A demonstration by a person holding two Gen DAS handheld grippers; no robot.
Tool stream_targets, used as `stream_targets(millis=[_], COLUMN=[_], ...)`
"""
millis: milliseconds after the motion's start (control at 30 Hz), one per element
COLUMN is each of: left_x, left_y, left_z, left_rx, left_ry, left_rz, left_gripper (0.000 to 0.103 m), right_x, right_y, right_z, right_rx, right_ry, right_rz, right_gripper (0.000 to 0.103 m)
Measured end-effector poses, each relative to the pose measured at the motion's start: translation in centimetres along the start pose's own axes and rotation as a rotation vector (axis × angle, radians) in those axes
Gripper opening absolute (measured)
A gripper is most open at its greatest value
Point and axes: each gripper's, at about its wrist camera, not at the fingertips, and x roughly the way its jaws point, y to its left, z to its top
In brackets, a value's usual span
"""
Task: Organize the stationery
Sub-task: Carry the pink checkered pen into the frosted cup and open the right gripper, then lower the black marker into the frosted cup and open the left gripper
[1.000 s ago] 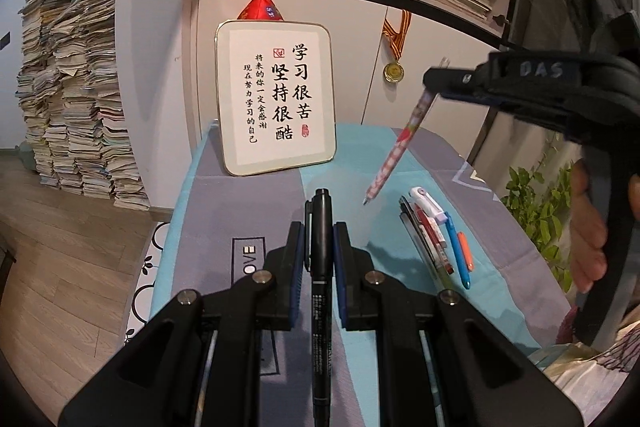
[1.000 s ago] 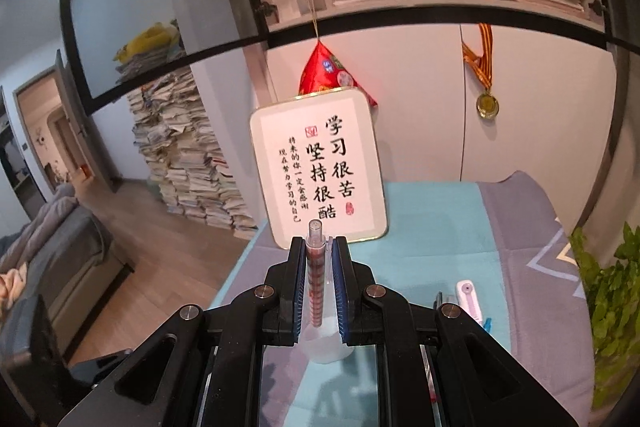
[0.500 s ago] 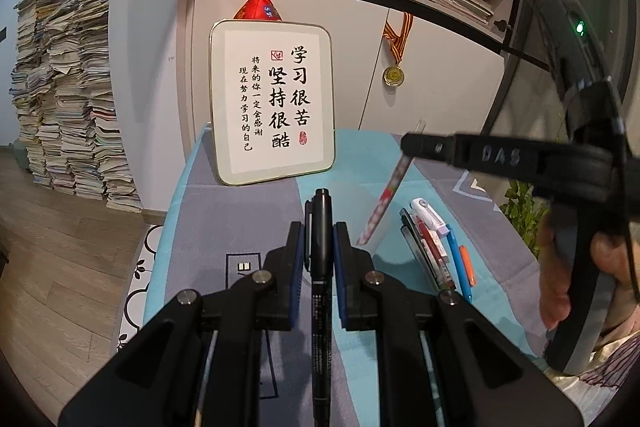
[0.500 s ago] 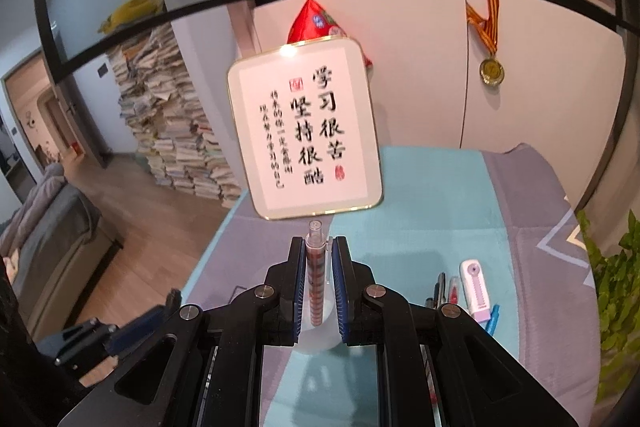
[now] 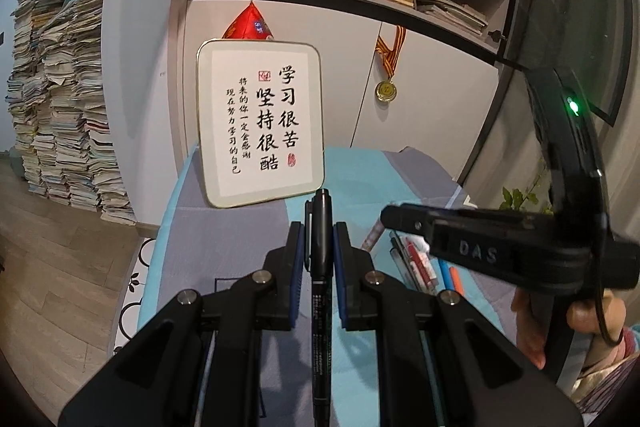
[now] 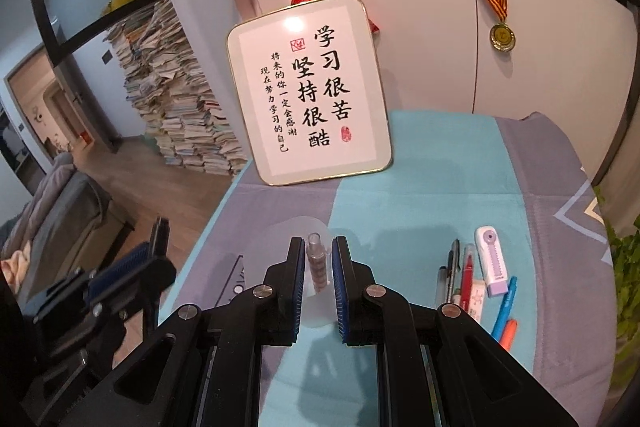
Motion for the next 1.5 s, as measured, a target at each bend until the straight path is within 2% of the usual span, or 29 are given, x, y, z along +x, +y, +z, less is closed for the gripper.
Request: stream_targets(millis=[167,333,467,567,667,833,967,1167,1500], left_x=[0.5,1.1,2.9,4.0,5.1,6.3,7.0,7.8,8.4], left_y=[-0.5,-1.0,-1.4,-1.4,-1.3,-0.6,0.0,0.6,0.3], left_z=[1.2,2.8,3.7,4.1,4.6,4.5,3.7,3.0,2.2], left_rx=[-0.001,-0.003,-0.016,-0.026,-0.046,-0.099,-0.139,-0.183,-0.175], left_ry=[-0.030,-0.082,-0.091,-0.099,-0.108,-0.150,-0.201,-0.208,-0.213], left_rz=[0.000,0.009,0.033,0.043,0.053,0.076,0.149,0.153,0.168], left_gripper=[0.012,0.013,0.013,0.013,0.012,0.012,0.013,0.012,0.013], right_x=[-1.8,-3.2,-2.8,-1.6,-1.2,-1.9,-2.4,-1.6,-1.2], right_y=[-0.7,-1.5,-3.1,-5.5,-7.6,-9.2,-9.6,-9.6,-9.8], right_z=[-0.7,-1.9,-3.6,-5.5,-6.9,-7.7,-8.0,-8.1,-8.6], right_rx=[0.007,-0.020,-0.033,0.027,0.083,0.118,0.122,0.114,0.116], right_ry=[-0.040,-0.068,0.001,0.092,0.145,0.136,0.123,0.144,0.167], right_rz=[0.036,0.004,-0.080,-0.083,-0.095,-0.114,-0.111,-0.099,-0.091], right_gripper=[0.015,0.015,0.015,0.015,0.015,0.015,0.015,0.015,0.015])
